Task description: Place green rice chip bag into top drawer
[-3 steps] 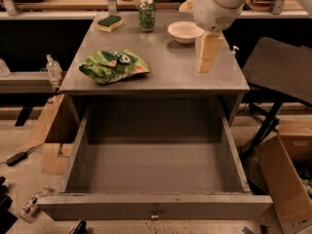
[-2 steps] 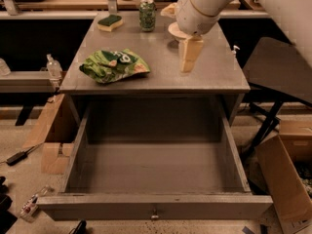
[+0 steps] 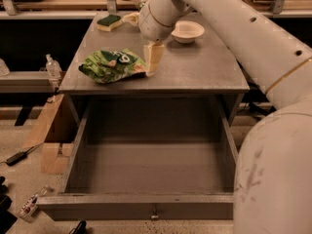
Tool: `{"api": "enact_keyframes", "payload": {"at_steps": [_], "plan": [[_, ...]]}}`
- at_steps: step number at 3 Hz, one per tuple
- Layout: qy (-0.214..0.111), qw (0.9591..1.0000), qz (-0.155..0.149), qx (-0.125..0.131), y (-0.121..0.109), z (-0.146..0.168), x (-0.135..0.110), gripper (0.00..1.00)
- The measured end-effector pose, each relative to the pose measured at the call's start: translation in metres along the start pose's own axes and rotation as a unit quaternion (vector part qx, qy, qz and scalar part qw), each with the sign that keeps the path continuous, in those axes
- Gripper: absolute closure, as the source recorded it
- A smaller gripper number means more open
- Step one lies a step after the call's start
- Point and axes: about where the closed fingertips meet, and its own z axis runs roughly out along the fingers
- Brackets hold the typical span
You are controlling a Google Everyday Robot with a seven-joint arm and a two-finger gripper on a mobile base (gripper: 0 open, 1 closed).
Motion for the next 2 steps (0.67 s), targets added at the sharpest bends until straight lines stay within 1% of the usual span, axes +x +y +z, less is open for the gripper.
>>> {"api": "enact_keyframes", "payload": {"at_steps": [1,2], "plan": [[-0.041,0.9988,-0.028,-0.005,-0.012,0.02,-0.027,0.0],[-0.08,0.9958,-0.033,-0.032,-0.012,0.037,-0.055,0.0]]}}
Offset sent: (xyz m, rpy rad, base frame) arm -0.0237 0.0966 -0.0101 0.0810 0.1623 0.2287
